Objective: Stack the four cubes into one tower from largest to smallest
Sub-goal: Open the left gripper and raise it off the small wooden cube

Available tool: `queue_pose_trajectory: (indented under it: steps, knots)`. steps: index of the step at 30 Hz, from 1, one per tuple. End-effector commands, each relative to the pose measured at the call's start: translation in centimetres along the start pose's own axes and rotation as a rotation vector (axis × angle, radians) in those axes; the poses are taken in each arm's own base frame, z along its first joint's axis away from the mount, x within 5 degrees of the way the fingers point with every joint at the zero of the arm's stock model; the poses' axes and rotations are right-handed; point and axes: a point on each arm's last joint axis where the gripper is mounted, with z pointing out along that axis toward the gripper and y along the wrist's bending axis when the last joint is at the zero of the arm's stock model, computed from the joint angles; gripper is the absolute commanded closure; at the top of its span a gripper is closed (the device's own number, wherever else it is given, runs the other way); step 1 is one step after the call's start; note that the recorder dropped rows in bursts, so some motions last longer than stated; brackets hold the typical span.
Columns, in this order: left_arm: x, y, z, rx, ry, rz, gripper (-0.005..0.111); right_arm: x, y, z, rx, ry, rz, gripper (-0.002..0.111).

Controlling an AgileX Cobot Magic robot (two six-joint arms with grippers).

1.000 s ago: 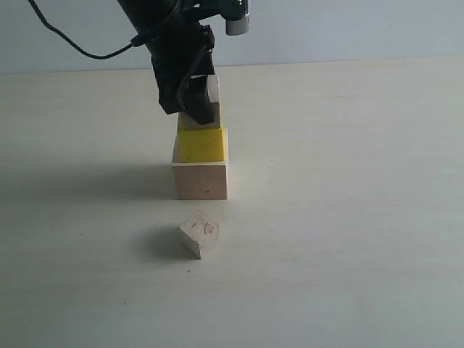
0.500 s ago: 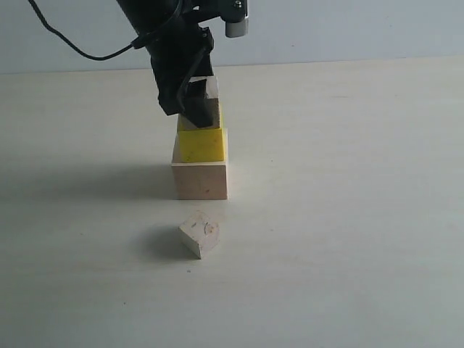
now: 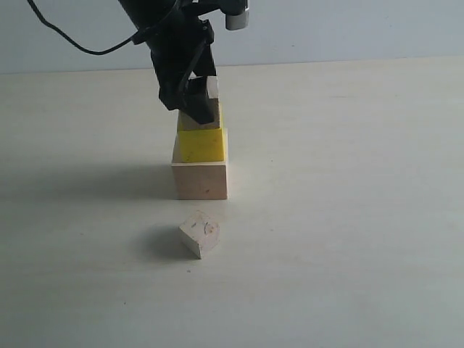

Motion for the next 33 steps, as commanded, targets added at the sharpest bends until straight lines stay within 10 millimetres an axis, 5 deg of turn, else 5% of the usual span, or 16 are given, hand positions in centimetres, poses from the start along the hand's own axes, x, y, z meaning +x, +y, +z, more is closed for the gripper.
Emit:
queue_pose_trajectory:
  steps: [1,4,33]
  knots:
    - [-0.2,0.0,-0.8,-0.019,-0.018,-0.018,0.033,0.2,-0.2,0.1,0.007,0.006,-0.005,0.108]
    - [-0.2,0.1,-0.8,-0.03,-0.026,-0.091,0.024,0.2,-0.2,0.1,0.007,0.006,-0.005,0.108]
    - [-1.1,-0.4,-4.8,-0.129,-0.09,-0.092,0.024,0.2,-0.2,0.1,0.007,0.006,-0.005,0.108]
